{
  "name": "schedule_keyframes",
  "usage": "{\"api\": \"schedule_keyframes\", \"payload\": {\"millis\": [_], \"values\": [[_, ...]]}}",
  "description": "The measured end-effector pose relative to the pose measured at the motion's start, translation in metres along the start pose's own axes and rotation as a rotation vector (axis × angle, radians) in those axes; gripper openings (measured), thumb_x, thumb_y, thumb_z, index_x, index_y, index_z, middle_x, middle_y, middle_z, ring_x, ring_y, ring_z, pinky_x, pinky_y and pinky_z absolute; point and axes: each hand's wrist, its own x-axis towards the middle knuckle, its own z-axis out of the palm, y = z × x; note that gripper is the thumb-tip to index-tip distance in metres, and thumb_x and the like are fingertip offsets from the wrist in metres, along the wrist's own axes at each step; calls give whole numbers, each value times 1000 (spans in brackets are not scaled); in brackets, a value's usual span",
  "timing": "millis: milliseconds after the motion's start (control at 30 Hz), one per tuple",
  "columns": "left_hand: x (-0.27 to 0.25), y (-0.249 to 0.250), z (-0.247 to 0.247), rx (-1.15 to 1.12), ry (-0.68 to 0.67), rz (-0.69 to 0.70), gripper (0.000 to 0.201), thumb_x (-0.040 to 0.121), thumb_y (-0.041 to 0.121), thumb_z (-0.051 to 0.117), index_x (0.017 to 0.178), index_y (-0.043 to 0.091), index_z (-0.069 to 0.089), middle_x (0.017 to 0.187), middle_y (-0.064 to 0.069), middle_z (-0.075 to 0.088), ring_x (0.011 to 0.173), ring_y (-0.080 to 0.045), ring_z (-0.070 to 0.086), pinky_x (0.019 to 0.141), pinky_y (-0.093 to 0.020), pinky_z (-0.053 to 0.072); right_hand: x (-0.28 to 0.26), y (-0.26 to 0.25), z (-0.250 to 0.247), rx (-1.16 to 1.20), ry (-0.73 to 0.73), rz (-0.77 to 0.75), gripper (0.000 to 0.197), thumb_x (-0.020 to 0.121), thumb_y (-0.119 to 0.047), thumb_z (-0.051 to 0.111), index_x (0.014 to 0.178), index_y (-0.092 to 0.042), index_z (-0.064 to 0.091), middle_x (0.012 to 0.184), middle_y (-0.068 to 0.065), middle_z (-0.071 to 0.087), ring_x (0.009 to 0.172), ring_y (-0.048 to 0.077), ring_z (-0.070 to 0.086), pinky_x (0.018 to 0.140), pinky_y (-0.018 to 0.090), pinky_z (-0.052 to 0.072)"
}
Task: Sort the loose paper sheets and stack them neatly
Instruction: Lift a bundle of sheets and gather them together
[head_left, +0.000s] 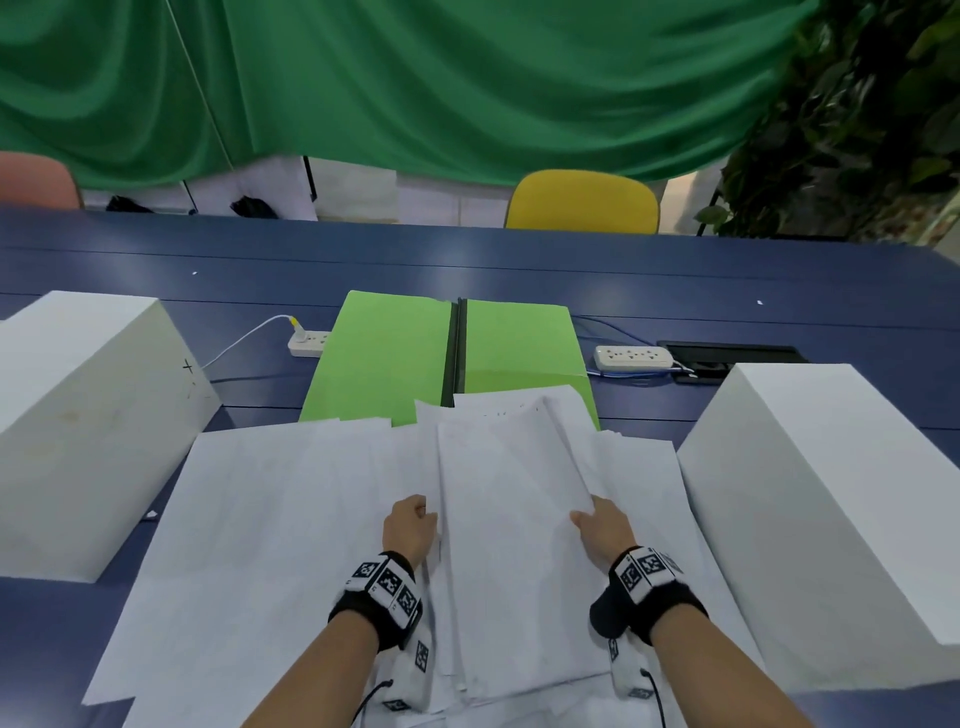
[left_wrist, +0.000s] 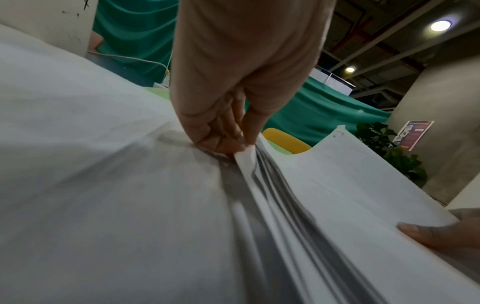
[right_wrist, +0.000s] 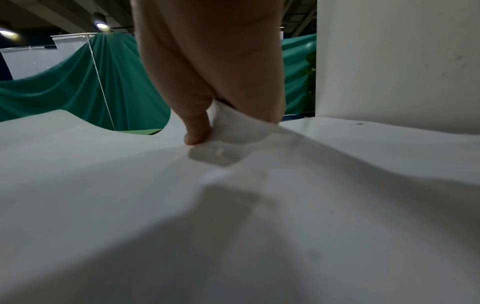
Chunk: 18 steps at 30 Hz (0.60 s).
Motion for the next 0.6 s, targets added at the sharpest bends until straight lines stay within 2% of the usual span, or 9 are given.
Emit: {"api": "schedule_keyframes", "payload": {"millis": [67,133,200,267,300,367,400,500,600], "values": [[0,-5,-1,-75,35,-38,8,87,6,58,82,1,62,88,-22,61,86,-32,58,78,-31,43,0,3,-1,34,12,-10,29,92,-14,51,117,-2,60,121,18,61,112,33,55,92,31,42],[1,-10,-1,-122,62,-110,24,87,11,60,105,-4,63,107,-22,65,104,-34,59,89,-33,45,1,6,-3,65,31,-4,28,93,-14,51,116,0,60,120,19,60,113,33,55,90,30,40],[1,-10,-1,-109,67,-110,25,89,16,57,107,-1,62,111,-17,65,106,-32,58,91,-32,44,2,8,-5,73,60,7,30,94,-14,50,117,1,59,121,21,59,113,35,54,93,33,40],[2,-7,1,-65,33,-91,30,93,26,50,111,4,59,116,-12,62,112,-31,55,97,-34,43,3,5,-3,62,64,-26,30,93,-14,51,117,1,58,120,22,58,113,36,53,95,36,41],[1,-5,2,-47,-17,-91,38,94,33,49,120,5,53,122,-11,58,119,-31,51,102,-35,39,2,2,-1,56,41,-60,30,93,-14,52,118,1,58,120,20,58,114,35,53,95,35,40],[0,-4,10,-40,-108,-91,66,90,44,53,141,6,33,144,-9,41,134,-29,38,110,-36,30,0,-5,2,61,-38,-140,31,93,-16,52,120,-3,58,118,12,59,114,30,54,92,30,39],[0,-5,14,-54,-132,-71,75,87,44,59,144,7,27,148,-9,36,135,-29,36,113,-37,29,-1,-8,3,71,-76,-164,31,94,-17,51,121,-5,58,117,8,60,114,27,55,92,29,39],[-4,-3,23,-81,-176,71,71,87,24,63,145,6,25,148,-9,35,135,-27,37,113,-40,29,2,-7,2,167,-42,-142,36,91,-16,55,126,-10,52,123,8,59,119,28,53,100,36,40],[-14,14,22,-131,-172,257,56,91,6,54,142,6,32,141,-4,43,128,-22,43,108,-29,34,8,1,-2,357,43,-36,64,82,-17,68,137,-14,34,125,2,50,119,26,51,103,41,41]]}}
